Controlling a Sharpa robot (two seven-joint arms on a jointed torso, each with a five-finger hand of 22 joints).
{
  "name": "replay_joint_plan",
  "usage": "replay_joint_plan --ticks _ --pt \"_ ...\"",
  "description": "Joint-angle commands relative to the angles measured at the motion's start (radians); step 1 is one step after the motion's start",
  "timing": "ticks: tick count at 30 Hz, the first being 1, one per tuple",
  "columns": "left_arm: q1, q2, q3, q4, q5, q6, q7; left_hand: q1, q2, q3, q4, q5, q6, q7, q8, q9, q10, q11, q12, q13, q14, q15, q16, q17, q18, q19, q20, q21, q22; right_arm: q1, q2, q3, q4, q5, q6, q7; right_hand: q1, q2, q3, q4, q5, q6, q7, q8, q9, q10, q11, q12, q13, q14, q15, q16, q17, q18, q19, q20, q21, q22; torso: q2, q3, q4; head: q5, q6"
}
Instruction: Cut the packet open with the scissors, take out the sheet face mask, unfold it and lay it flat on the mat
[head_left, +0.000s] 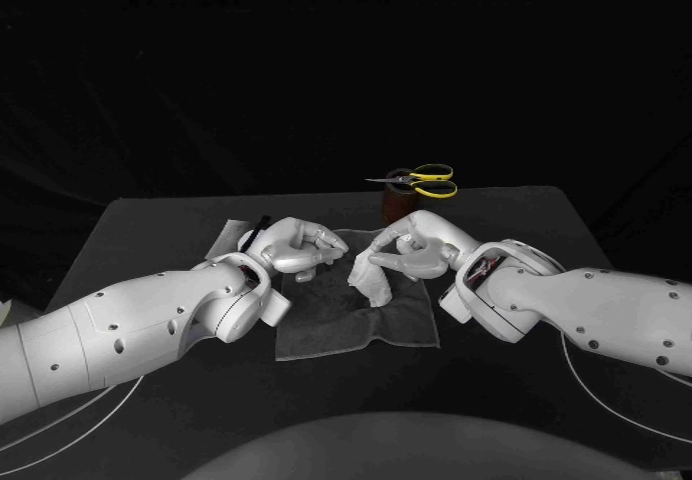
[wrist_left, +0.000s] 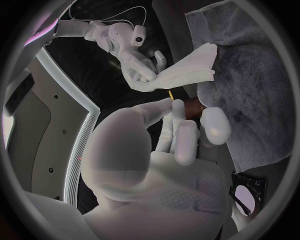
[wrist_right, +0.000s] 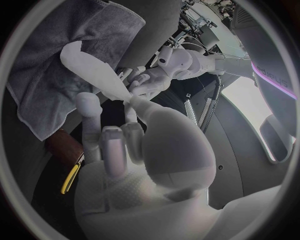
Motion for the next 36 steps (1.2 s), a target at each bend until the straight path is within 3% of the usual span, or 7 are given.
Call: replay_joint_plan --ticks 1,6,9,11,16,24,36 --pt "0.0 0.0 0.001 0.004 0.007 -0.025 -0.009 -0.01 0.001 0.011 -0.001 0.001 0.006 -0.004 0.056 0.04 0.003 -0.006 0.006 0.002 0.007 0.001 0.004 0.0 -0.017 0.007 0.001 0.004 0.002 0.0 0.0 0.001 0.001 0.001 0.006 -0.001 0.005 -0.005 -0.005 0.001 0.004 0.005 -0.001 0.006 0.004 0.039 -0.006 -0.001 0.154 0.086 -0.008 0.005 0.215 0.009 -0.003 -0.002 0.0 0.057 0.0 0.0001 -0.0003 0.0 0.0" --pt "0.0 0.003 0.001 0.007 0.0 -0.018 -0.011 -0.038 0.012 -0.021 0.027 0.0 -0.029 0.003 0.051 0.044 -0.012 0.0 -0.013 -0.008 -0.029 0.006 -0.012 -0.059 -0.008 -0.023 0.004 -0.029 -0.03 0.0 0.0 0.001 0.001 0.0 0.005 -0.001 0.012 0.003 -0.003 0.0 0.004 0.005 -0.003 0.01 0.006 0.041 -0.008 0.002 0.156 0.087 -0.009 0.006 0.218 0.009 -0.001 -0.003 0.005 0.058 0.0 0.0001 0.0004 0.001 0.0" --pt "0.0 0.006 0.001 0.01 -0.006 0.004 -0.007 -0.051 -0.023 -0.092 0.03 0.001 -0.077 0.016 0.035 0.044 -0.048 0.016 -0.064 -0.035 -0.059 0.02 -0.026 -0.106 -0.002 -0.051 0.011 -0.062 -0.061 0.0 0.002 0.001 0.001 0.0 0.008 -0.002 0.012 0.004 -0.003 0.0 0.004 0.005 -0.003 0.011 0.006 0.041 -0.009 0.004 0.157 0.087 -0.01 0.006 0.217 0.009 -0.001 -0.004 0.004 0.058 0.0 0.0001 -0.0003 0.0 0.0" --pt "0.0 0.009 0.001 0.012 -0.008 0.022 -0.002 -0.076 -0.063 -0.164 0.044 -0.001 -0.12 0.028 0.003 0.03 -0.057 0.03 -0.088 -0.05 -0.079 0.031 -0.034 -0.133 0.002 -0.068 0.021 -0.083 -0.079 0.0 0.003 0.001 0.0 0.0 0.013 -0.003 0.012 0.005 -0.004 0.001 0.004 0.004 -0.003 0.011 0.006 0.04 -0.008 0.0 0.155 0.086 -0.01 0.005 0.215 0.01 -0.003 -0.004 -0.002 0.057 0.0 0.0 -0.0001 0.0 0.0" --pt "0.0 0.019 0.001 0.012 0.005 0.051 0.011 -0.099 -0.08 -0.247 0.082 0.001 -0.128 0.037 -0.024 0.011 -0.053 0.041 -0.104 -0.064 -0.088 0.043 -0.037 -0.142 0.004 -0.075 0.035 -0.097 -0.089 0.0 0.007 0.001 -0.001 0.0 0.031 -0.003 0.01 0.014 -0.006 0.008 0.004 -0.009 0.002 0.01 0.005 0.039 -0.005 -0.004 0.152 0.083 -0.008 0.002 0.209 0.01 -0.007 -0.004 -0.015 0.054 0.0 0.0002 -0.0005 0.001 0.0" --pt "0.0 0.029 0.001 0.009 0.028 0.085 0.015 -0.067 -0.07 -0.31 0.111 0.001 -0.117 0.038 -0.054 -0.014 -0.043 0.041 -0.11 -0.073 -0.088 0.044 -0.035 -0.139 0.006 -0.072 0.04 -0.103 -0.092 0.0 0.012 0.001 0.0 0.0 0.042 -0.001 0.011 0.024 -0.007 0.013 0.004 -0.022 0.007 0.006 0.003 0.038 -0.001 -0.004 0.152 0.082 -0.005 0.001 0.208 0.01 -0.009 -0.003 -0.02 0.053 0.0 0.0005 -0.0006 0.0 0.0" --pt "0.0 0.027 0.001 0.007 0.022 0.125 -0.005 0.012 -0.055 -0.325 0.089 0.001 -0.077 0.031 -0.062 -0.031 -0.021 0.035 -0.085 -0.063 -0.07 0.039 -0.026 -0.11 0.003 -0.06 0.037 -0.095 -0.081 0.0 0.012 0.001 0.001 -0.001 0.034 0.004 0.012 0.026 -0.006 0.012 0.004 -0.024 0.007 0.005 0.003 0.039 -0.001 -0.003 0.153 0.082 -0.005 0.002 0.209 0.009 -0.009 -0.003 -0.018 0.054 0.0 0.0001 -0.0002 -0.003 0.0"
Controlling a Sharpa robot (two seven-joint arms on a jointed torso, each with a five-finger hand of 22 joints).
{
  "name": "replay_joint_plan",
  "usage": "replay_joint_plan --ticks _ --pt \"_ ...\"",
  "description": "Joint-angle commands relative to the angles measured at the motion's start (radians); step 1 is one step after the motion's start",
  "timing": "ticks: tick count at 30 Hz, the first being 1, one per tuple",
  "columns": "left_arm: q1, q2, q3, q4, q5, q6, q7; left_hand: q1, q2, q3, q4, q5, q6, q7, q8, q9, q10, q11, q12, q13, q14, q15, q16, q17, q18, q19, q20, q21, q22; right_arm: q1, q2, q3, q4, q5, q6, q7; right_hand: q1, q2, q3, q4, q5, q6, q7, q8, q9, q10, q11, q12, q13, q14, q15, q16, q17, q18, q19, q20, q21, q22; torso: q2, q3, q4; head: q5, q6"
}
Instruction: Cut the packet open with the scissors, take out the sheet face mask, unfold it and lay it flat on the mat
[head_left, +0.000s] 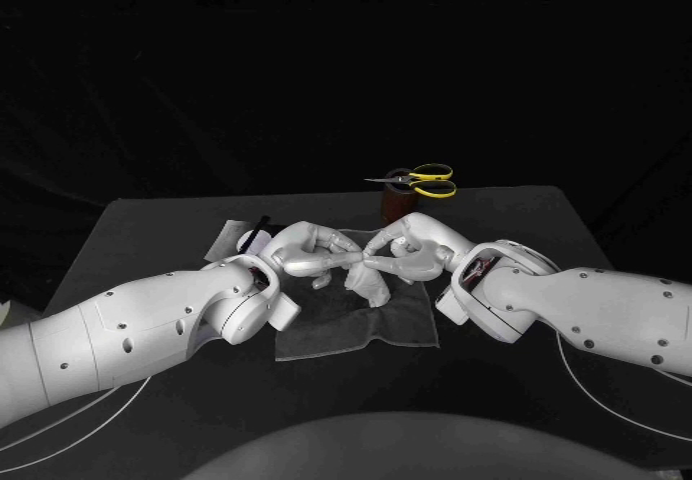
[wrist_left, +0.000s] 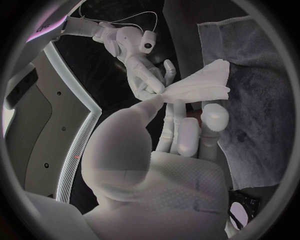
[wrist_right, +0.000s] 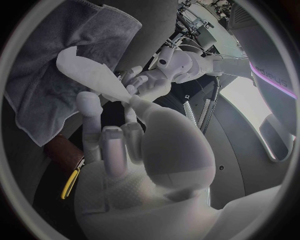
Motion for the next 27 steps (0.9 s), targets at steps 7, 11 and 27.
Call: replay_joint_plan --ticks 7,11,27 --pt "0.0 0.001 0.001 -0.001 0.008 0.059 -0.002 0.046 0.032 0.002 -0.014 -0.002 0.044 -0.01 0.0 -0.009 0.019 -0.013 0.042 0.02 0.014 -0.009 0.012 0.018 0.003 0.014 -0.005 0.005 0.007 0.0 0.001 0.001 0.001 -0.003 0.009 0.005 0.0 0.013 0.002 0.004 0.004 -0.008 0.001 -0.001 0.002 0.042 0.002 -0.002 0.153 0.08 -0.002 0.006 0.209 0.011 -0.007 -0.001 -0.001 0.054 0.0 -0.0011 0.0 -0.001 0.0" --pt "0.0 0.002 0.001 -0.002 0.019 0.054 0.002 0.07 0.061 0.013 -0.02 -0.002 0.066 -0.018 0.008 -0.009 0.021 -0.02 0.061 0.033 0.021 -0.015 0.016 0.029 0.001 0.021 -0.01 0.013 0.015 0.0 0.001 0.001 0.002 -0.004 0.014 0.005 0.001 0.014 0.003 0.003 0.004 -0.008 0.001 -0.001 0.002 0.042 0.002 -0.002 0.154 0.08 -0.002 0.006 0.21 0.01 -0.007 -0.001 0.001 0.054 0.0 -0.0005 0.0001 0.0 0.0" --pt "0.0 0.006 0.001 -0.005 0.037 0.017 0.015 0.114 0.085 0.076 -0.07 -0.001 0.114 -0.026 0.067 0.027 0.03 -0.038 0.121 0.076 0.09 -0.033 0.043 0.142 -0.014 0.07 -0.028 0.074 0.077 0.0 0.0 0.001 0.0 -0.008 0.03 0.001 0.001 0.007 -0.005 0.003 0.004 -0.025 0.009 -0.007 -0.002 0.036 0.007 -0.017 0.145 0.077 0.002 0.003 0.203 0.012 -0.011 0.001 -0.013 0.051 0.0 -0.0006 -0.0006 0.0 0.0"
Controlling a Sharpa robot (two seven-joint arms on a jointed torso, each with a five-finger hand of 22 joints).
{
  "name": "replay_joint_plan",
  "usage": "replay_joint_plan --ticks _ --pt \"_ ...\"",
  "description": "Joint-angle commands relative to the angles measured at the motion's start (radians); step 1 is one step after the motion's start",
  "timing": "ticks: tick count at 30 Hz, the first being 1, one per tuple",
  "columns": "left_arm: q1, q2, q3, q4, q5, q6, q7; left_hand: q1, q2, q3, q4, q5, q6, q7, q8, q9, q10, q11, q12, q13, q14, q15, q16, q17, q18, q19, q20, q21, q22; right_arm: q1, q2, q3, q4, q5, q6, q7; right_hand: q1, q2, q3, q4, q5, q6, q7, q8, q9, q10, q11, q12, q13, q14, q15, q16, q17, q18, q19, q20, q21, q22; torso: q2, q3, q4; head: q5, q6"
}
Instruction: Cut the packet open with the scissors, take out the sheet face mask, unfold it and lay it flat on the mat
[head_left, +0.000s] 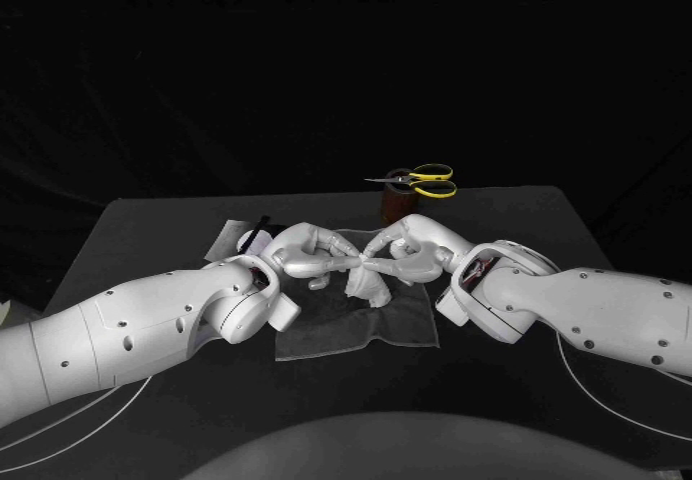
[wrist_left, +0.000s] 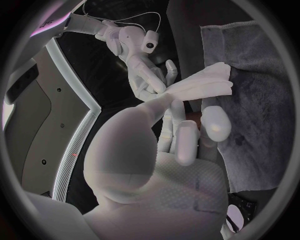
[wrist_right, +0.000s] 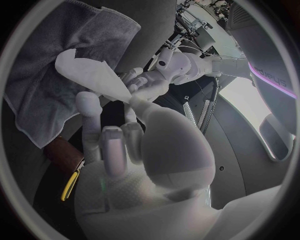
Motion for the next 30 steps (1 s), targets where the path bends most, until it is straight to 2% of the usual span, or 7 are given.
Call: replay_joint_plan --ticks 1,2,5,8,19,30 --pt "0.0 0.003 0.001 0.001 0.01 -0.011 0.019 -0.005 -0.002 0.042 -0.004 0.004 0.005 -0.002 0.015 0.035 -0.005 -0.006 0.018 0.015 0.014 -0.002 0.009 0.015 -0.015 0.008 -0.002 0.012 0.01 0.0 -0.001 0.001 -0.001 -0.004 0.014 0.001 -0.009 -0.005 -0.011 0.005 0.004 -0.028 0.01 -0.01 -0.007 0.034 0.011 -0.019 0.14 0.077 0.002 -0.001 0.198 0.02 -0.014 0.002 -0.019 0.049 0.0 -0.0001 -0.0005 -0.001 0.0" --pt "0.0 0.003 0.001 0.001 0.012 -0.015 0.021 -0.009 -0.004 0.051 -0.004 0.004 0.004 -0.002 0.017 0.039 -0.007 -0.006 0.022 0.019 0.015 -0.002 0.009 0.017 -0.015 0.009 -0.002 0.015 0.013 0.0 -0.002 0.001 -0.001 -0.002 0.013 0.001 -0.012 -0.016 -0.019 0.005 0.004 -0.043 0.017 -0.019 -0.011 0.031 0.017 -0.026 0.136 0.075 0.007 -0.002 0.195 0.021 -0.018 0.004 -0.029 0.047 0.0 0.0001 -0.0003 0.0 0.0" --pt "0.0 0.003 0.001 0.001 0.017 -0.026 0.026 -0.022 -0.012 0.098 -0.013 0.004 -0.001 -0.004 0.028 0.057 -0.014 -0.007 0.037 0.034 0.02 -0.003 0.013 0.028 -0.017 0.012 -0.003 0.024 0.023 0.0 -0.004 0.001 0.0 0.003 0.013 0.003 -0.016 -0.032 -0.033 0.005 0.004 -0.052 0.025 -0.025 -0.016 0.026 0.024 -0.034 0.132 0.073 0.013 -0.004 0.191 0.021 -0.023 0.009 -0.042 0.044 0.0 0.0005 0.0 0.0 0.0" --pt "0.0 0.001 0.001 0.001 0.023 -0.033 0.029 -0.035 -0.021 0.135 -0.019 0.004 -0.004 -0.005 0.034 0.07 -0.019 -0.008 0.045 0.042 0.021 -0.003 0.014 0.031 -0.017 0.011 -0.004 0.028 0.028 0.0 -0.008 0.001 0.001 0.007 0.014 0.006 -0.02 -0.038 -0.04 0.008 0.004 -0.055 0.028 -0.029 -0.02 0.024 0.027 -0.037 0.13 0.072 0.016 -0.005 0.189 0.022 -0.025 0.012 -0.048 0.043 0.0 0.0007 -0.0001 -0.001 0.0" --pt "0.0 0.002 0.001 0.002 0.029 -0.033 0.03 -0.052 -0.029 0.166 -0.022 0.004 -0.008 -0.006 0.041 0.084 -0.021 -0.008 0.054 0.051 0.023 -0.004 0.015 0.035 -0.017 0.01 -0.004 0.032 0.032 0.0 -0.009 0.001 0.003 0.012 0.02 0.008 -0.019 -0.037 -0.043 0.01 0.004 -0.05 0.027 -0.028 -0.021 0.023 0.027 -0.037 0.13 0.071 0.018 -0.005 0.189 0.022 -0.026 0.014 -0.049 0.042 0.0 -0.0002 0.0002 -0.002 0.0" --pt "0.0 0.002 0.001 0.004 0.028 -0.014 0.026 -0.057 -0.032 0.173 -0.024 0.004 -0.009 -0.006 0.044 0.088 -0.02 -0.009 0.056 0.053 0.027 -0.004 0.016 0.042 -0.018 0.012 -0.004 0.035 0.036 0.0 -0.002 0.001 -0.004 0.01 0.01 0.003 -0.003 -0.022 -0.039 0.006 0.005 -0.034 0.021 -0.02 -0.021 0.024 0.022 -0.033 0.132 0.074 0.015 -0.002 0.194 0.023 -0.022 0.015 -0.039 0.045 0.0 -0.0004 0.0004 -0.003 0.0"
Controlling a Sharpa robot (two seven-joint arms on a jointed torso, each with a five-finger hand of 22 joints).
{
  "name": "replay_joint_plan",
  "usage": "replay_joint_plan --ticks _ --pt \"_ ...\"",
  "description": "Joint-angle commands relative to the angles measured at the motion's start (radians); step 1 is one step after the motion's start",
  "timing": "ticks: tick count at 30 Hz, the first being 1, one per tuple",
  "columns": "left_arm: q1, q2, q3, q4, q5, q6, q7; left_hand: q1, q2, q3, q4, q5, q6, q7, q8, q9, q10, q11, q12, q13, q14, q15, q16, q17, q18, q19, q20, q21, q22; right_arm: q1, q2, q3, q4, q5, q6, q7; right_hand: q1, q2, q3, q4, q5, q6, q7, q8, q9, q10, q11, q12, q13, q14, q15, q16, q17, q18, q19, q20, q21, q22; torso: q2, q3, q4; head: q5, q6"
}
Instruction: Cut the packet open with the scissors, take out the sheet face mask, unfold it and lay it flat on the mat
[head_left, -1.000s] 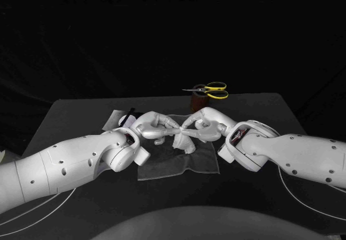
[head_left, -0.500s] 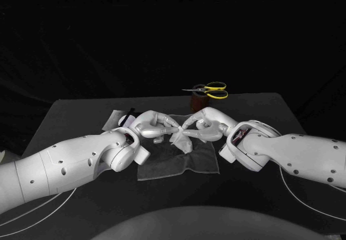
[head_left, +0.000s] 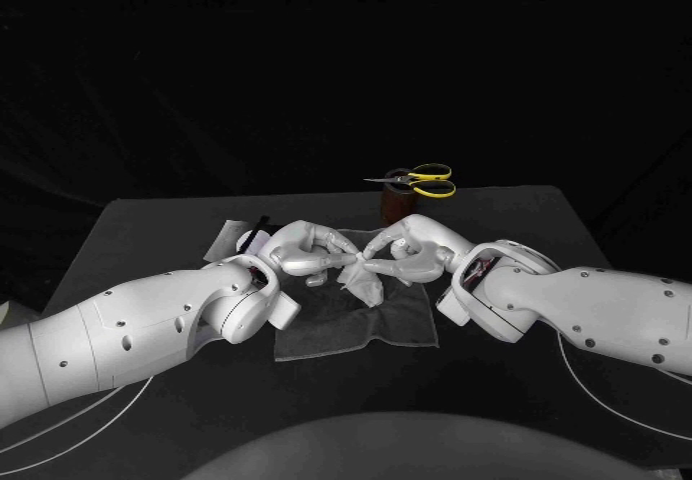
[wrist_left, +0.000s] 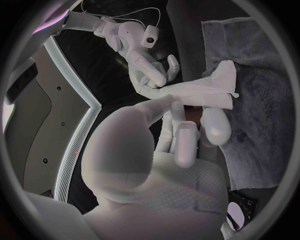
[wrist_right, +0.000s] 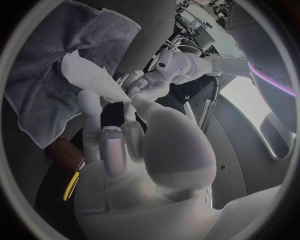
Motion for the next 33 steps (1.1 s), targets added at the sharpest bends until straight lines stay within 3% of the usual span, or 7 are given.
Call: replay_joint_plan --ticks 1,4,7,10,15,33 --pt "0.0 0.002 0.001 0.004 0.005 0.02 0.013 -0.014 0.0 0.007 -0.001 0.003 -0.002 -0.001 0.006 0.088 -0.004 -0.002 0.005 0.001 0.008 0.002 0.006 0.005 -0.018 0.008 0.001 0.004 0.002 0.0 0.005 0.001 -0.003 -0.002 -0.002 0.0 0.021 0.012 -0.001 -0.004 0.004 0.014 -0.004 0.006 -0.001 0.024 -0.001 0.007 0.137 0.074 0.0 0.0 0.196 0.013 0.001 0.0 0.009 0.046 0.0 -0.0001 0.0007 -0.001 0.0" --pt "0.0 0.002 0.001 0.005 0.005 0.024 0.012 -0.016 -0.002 0.011 -0.002 0.003 -0.002 -0.001 0.007 0.091 -0.004 -0.002 0.006 0.002 0.01 0.002 0.006 0.008 -0.018 0.009 0.001 0.006 0.004 0.0 0.008 0.001 -0.005 -0.005 -0.01 -0.003 0.026 0.018 0.0 -0.006 0.004 0.02 -0.007 0.01 0.0 0.025 -0.004 0.011 0.139 0.075 -0.002 0.002 0.198 0.013 0.004 0.0 0.017 0.048 0.0 -0.0001 0.0007 0.0 0.0" --pt "0.0 0.001 0.001 0.005 0.005 0.026 0.011 -0.017 -0.003 0.014 -0.003 0.003 -0.002 -0.001 0.008 0.092 -0.003 -0.003 0.006 0.003 0.011 0.001 0.007 0.009 -0.018 0.009 0.001 0.006 0.004 0.0 0.009 0.001 -0.006 -0.014 -0.024 -0.002 0.048 0.048 0.017 -0.014 0.004 0.054 -0.022 0.036 0.01 0.033 -0.016 0.027 0.147 0.082 -0.012 0.007 0.211 0.011 0.017 -0.005 0.046 0.055 0.001 0.0 0.0007 0.0 0.0" --pt "0.0 0.0 0.001 0.004 0.005 0.025 0.009 -0.019 -0.004 0.017 -0.004 0.003 -0.002 -0.001 0.009 0.094 -0.003 -0.003 0.007 0.003 0.011 0.001 0.007 0.01 -0.019 0.01 0.001 0.007 0.005 0.0 0.008 0.001 -0.007 -0.02 -0.037 0.0 0.052 0.06 0.028 -0.015 0.004 0.068 -0.03 0.053 0.017 0.04 -0.023 0.04 0.153 0.086 -0.018 0.011 0.219 0.008 0.026 -0.01 0.066 0.06 0.001 0.0003 0.0004 0.0 0.0" --pt "0.0 -0.004 0.001 0.002 0.004 0.006 0.003 -0.022 -0.005 0.024 -0.006 0.004 -0.003 -0.001 0.01 0.097 -0.002 -0.003 0.008 0.004 0.012 0.001 0.007 0.011 -0.019 0.012 0.0 0.011 0.009 0.0 0.003 0.001 -0.002 -0.034 -0.05 0.011 0.04 0.055 0.033 -0.012 0.004 0.081 -0.04 0.083 0.034 0.046 -0.032 0.053 0.161 0.089 -0.026 0.014 0.226 0.006 0.034 -0.018 0.08 0.064 0.0 0.0009 0.0002 0.001 0.0" --pt "0.0 -0.01 0.001 0.003 -0.039 -0.059 -0.03 -0.053 -0.027 0.108 -0.033 0.005 -0.001 -0.002 0.026 0.134 0.017 -0.005 0.036 0.039 0.038 -0.002 0.014 0.047 -0.025 0.031 -0.003 0.037 0.035 0.0 -0.007 0.001 -0.001 -0.041 -0.077 0.025 0.032 0.047 0.033 -0.011 0.004 0.08 -0.047 0.108 0.052 0.046 -0.038 0.051 0.159 0.09 -0.031 0.015 0.227 0.005 0.036 -0.023 0.084 0.066 0.0 0.0004 -0.0001 0.005 0.0"
